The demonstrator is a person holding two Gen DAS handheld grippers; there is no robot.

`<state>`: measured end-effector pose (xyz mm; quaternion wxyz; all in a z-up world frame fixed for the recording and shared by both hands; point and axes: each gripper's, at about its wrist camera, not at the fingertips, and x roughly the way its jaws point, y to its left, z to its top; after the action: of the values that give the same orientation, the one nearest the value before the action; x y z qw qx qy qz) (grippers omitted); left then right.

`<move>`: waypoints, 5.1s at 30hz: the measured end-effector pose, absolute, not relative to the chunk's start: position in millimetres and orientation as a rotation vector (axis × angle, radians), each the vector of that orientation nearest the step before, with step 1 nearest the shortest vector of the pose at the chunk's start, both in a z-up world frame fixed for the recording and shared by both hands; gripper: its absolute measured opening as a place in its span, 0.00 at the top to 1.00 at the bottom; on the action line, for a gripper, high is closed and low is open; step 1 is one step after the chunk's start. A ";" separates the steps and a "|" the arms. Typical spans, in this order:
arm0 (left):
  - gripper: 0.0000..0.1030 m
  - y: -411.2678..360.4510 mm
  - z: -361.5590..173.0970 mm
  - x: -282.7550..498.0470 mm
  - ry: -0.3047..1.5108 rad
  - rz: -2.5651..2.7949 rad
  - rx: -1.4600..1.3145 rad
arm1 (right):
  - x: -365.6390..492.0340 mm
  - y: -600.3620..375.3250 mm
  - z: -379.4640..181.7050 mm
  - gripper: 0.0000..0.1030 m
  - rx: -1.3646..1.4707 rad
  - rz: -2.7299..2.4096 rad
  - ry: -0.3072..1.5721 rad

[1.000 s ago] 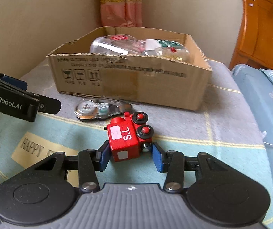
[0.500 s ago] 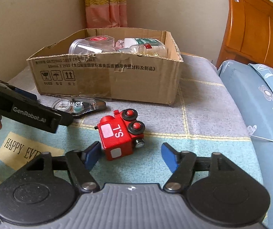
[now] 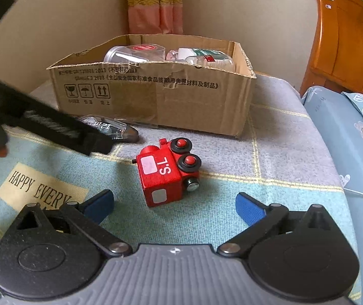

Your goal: Organize rigid objects

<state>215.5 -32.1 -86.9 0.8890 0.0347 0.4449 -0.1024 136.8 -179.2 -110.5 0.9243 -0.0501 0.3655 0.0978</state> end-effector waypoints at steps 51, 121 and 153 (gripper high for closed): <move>0.13 3.2 -90.6 186.8 0.888 -0.080 0.022 | 166.2 -164.4 -100.6 0.31 -0.208 0.401 0.736; 0.06 31.8 36.3 307.7 0.736 -0.254 0.123 | 284.1 -162.2 22.4 0.02 -0.197 0.377 0.601; 0.01 -4.9 45.2 113.7 0.717 0.046 0.056 | 125.5 -167.2 32.9 0.00 -0.015 -0.040 0.760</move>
<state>113.7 -4.9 45.2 0.9357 0.0274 0.3509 0.0225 125.5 -167.2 32.9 0.9285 -0.0072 0.3707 -0.0193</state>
